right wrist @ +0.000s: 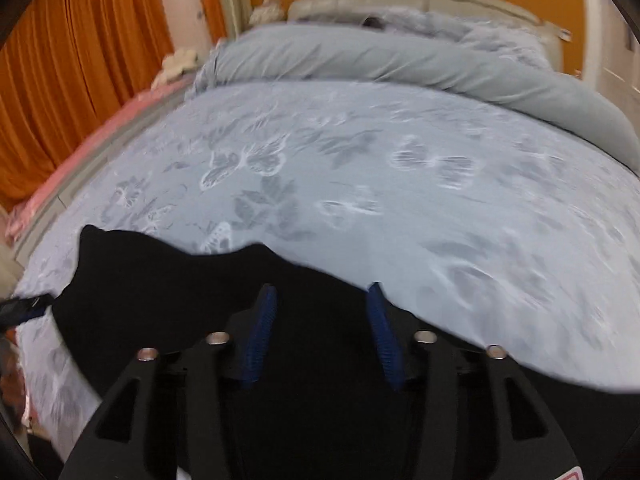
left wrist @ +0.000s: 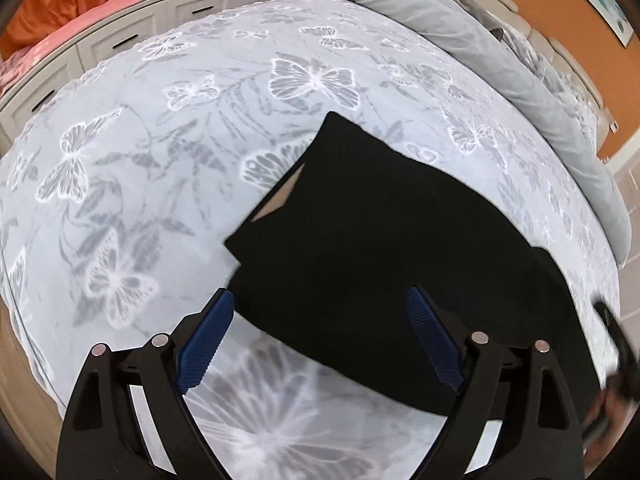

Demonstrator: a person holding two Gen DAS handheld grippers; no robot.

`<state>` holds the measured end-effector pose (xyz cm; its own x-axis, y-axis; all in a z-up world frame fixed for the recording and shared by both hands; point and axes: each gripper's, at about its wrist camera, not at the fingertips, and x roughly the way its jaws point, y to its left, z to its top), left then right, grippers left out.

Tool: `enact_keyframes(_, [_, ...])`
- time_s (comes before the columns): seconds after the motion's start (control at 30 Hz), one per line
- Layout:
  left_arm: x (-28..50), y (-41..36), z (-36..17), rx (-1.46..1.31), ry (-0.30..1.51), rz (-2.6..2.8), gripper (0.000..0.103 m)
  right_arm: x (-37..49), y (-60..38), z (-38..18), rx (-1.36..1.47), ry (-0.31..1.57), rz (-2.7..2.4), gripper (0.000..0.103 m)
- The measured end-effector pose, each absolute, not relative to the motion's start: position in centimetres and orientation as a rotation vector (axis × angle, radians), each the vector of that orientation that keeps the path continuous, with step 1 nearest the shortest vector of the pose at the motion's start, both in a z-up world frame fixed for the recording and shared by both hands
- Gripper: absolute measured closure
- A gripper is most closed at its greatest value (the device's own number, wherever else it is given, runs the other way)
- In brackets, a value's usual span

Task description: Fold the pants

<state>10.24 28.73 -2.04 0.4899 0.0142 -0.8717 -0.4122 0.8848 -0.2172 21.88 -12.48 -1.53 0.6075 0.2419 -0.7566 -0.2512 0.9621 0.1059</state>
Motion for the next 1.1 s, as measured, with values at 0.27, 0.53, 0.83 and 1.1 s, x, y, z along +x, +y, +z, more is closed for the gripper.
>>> enact_keyframes(0.27, [10.2, 32.7, -3.3, -0.463, 1.060, 0.237, 0.016, 28.6, -6.4, -5.9, -0.091, 0.961, 0.285, 0.103])
enact_keyframes(0.53, [8.8, 34.5, -5.7, -0.707, 1.118, 0.139, 0.016, 24.3, -9.0, -1.4, 0.069, 0.814, 0.232, 0.056])
enact_keyframes(0.83, [10.3, 34.6, -6.8, -0.845, 1.108, 0.103, 0.076, 10.2, -13.7, -1.0, -0.007, 0.762, 0.195, 0.038])
enact_keyframes(1.1, [12.0, 32.9, 0.0, -0.601, 0.888, 0.105, 0.084, 8.6, -16.9, -1.8, 0.060, 0.778, 0.165, 0.038])
